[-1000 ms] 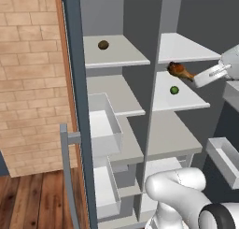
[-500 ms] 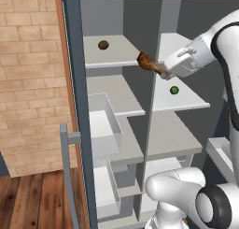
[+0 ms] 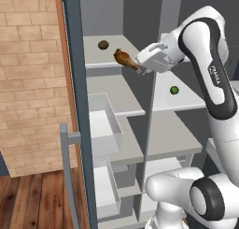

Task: There's a chicken drumstick in the fridge that needs to be moved to the freezer for freezing. Pick up the chicken drumstick from the fridge, place it on any shelf in the freezer, and close the fridge and freezer doors when done.

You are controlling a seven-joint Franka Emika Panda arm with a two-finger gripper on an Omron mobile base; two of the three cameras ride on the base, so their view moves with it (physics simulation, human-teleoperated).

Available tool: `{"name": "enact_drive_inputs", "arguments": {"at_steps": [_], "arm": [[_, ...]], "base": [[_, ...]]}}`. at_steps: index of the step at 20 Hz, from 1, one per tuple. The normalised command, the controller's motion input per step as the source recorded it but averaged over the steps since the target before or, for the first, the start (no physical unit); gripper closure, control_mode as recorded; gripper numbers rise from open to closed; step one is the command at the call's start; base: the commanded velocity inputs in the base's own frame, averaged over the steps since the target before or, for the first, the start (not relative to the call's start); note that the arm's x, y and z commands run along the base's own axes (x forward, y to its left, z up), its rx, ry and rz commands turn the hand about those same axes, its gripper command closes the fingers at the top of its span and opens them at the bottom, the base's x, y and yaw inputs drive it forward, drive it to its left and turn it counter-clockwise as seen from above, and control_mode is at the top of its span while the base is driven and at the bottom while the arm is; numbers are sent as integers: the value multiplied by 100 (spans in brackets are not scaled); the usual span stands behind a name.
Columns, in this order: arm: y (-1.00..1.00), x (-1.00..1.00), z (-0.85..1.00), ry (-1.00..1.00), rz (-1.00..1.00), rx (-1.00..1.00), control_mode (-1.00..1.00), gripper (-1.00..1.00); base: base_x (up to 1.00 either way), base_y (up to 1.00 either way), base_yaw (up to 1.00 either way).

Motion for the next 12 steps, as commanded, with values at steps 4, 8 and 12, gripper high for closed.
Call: {"name": "enact_drive_inputs", "arguments": {"at_steps": [4,8,12], "arm": [[44,48,0,0,-2,0,-100,100],[10,45,0,0,-1,0,-100,100],[-1,37,0,0,-1,0,-100,100]], "base": [[0,0,0],[0,0,0],[0,0,0]]}}
